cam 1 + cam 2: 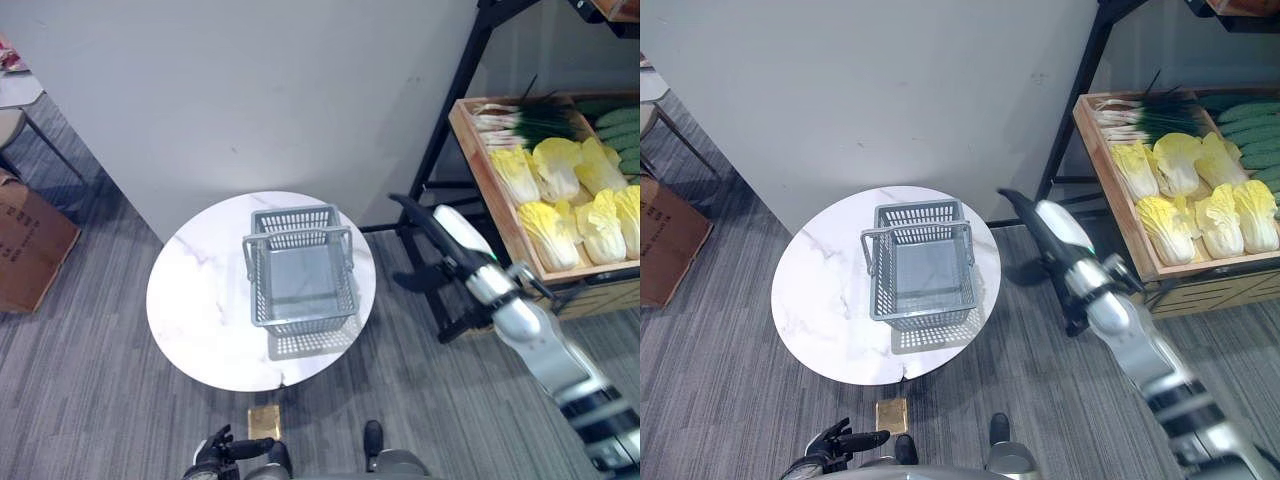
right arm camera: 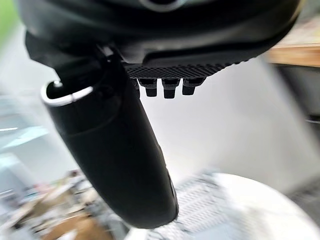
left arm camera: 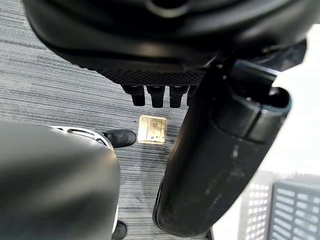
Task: Get the vegetables into the basket
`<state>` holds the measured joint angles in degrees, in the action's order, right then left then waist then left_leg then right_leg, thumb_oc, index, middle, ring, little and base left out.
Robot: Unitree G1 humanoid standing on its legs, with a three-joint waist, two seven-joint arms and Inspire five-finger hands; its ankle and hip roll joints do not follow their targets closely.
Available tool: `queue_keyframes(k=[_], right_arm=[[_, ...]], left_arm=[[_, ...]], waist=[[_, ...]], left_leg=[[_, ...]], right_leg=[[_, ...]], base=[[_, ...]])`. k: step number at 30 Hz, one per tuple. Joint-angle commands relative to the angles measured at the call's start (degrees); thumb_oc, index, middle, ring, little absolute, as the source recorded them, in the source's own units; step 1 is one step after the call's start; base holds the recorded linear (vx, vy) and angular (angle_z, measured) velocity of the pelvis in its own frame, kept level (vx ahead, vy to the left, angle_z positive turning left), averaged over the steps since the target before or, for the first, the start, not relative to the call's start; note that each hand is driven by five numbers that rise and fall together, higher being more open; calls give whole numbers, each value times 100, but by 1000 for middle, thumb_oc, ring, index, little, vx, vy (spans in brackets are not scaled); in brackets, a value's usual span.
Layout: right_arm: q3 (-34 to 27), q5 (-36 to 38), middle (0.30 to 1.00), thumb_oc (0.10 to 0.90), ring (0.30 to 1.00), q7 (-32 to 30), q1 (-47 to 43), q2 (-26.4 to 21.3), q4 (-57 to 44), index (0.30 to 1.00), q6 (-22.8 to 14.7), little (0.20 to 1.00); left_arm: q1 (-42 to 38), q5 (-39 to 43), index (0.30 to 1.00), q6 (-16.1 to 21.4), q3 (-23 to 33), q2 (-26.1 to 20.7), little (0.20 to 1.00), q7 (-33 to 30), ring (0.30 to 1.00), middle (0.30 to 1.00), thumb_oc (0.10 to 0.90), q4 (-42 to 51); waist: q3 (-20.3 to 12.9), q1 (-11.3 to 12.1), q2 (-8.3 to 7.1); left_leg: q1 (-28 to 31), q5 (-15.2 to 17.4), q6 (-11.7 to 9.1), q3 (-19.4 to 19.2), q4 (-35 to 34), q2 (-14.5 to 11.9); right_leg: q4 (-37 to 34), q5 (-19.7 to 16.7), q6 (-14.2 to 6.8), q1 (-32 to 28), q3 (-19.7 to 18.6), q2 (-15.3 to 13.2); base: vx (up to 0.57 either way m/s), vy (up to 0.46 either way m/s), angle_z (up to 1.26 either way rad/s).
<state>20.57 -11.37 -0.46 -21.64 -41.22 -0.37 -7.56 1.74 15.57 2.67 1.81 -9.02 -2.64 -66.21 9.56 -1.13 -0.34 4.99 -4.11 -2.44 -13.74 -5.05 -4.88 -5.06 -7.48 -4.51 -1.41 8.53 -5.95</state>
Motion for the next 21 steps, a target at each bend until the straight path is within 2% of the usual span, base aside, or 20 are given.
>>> queue_keyframes(k=[1,4,6,7,12,18,21], right_arm=[[226,238,1000,900,1000,-393,-1297,578,218,1000,-256,1000],[367,379,1000,900,1000,-487,-1643,826,640,1000,-149,1000],[551,606,1000,900,1000,-561,-2115,1241,1321,1000,12,1000],[559,608,1000,900,1000,-566,-2131,1247,1340,1000,4,1000],[601,905,1000,900,1000,-879,-2937,1719,2754,1000,93,1000],[830,175,1000,900,1000,-1477,-3637,1531,3616,1000,-73,1000],[980,22,1000,900,1000,-1537,-3835,1401,3822,1000,-139,1000]], left_arm=[[-38,-146,1000,95,-319,-188,1000,-98,1000,1000,900,-225],[-42,-39,1000,107,-393,-182,1000,-112,1000,1000,900,-139],[-58,60,1000,139,-551,-178,1000,-142,1000,1000,900,-103],[-61,61,1000,139,-546,-179,1000,-142,1000,1000,900,-103],[-147,261,1000,243,-855,-175,1000,-201,1000,1000,900,34],[-331,647,1000,357,-918,-148,1000,-349,1000,1000,900,106],[-402,577,1000,388,-1012,-168,1000,-363,1000,1000,900,59]], waist=[[52,273,-342],[111,332,-338],[217,470,-320],[219,466,-321],[359,715,-287],[546,909,-167],[604,942,-133]], left_leg=[[173,571,-30,161,5,-123],[129,546,-38,203,5,-126],[22,491,-46,269,5,-133],[20,490,-47,270,5,-133],[-202,398,-61,424,5,-153],[-436,318,-49,572,5,-110],[-511,293,-44,597,5,-91]], right_leg=[[6,78,-242,-144,-33,-474],[6,82,-228,-141,1,-466],[6,69,-205,-93,53,-459],[6,69,-204,-91,53,-459],[6,46,-189,2,166,-446],[6,5,-178,157,268,-483],[6,-8,-184,225,284,-498]], base=[[-11,-24,6],[-39,-14,19],[-53,-4,11],[-34,-12,16],[-41,-13,13],[-40,26,9],[-25,31,10]])
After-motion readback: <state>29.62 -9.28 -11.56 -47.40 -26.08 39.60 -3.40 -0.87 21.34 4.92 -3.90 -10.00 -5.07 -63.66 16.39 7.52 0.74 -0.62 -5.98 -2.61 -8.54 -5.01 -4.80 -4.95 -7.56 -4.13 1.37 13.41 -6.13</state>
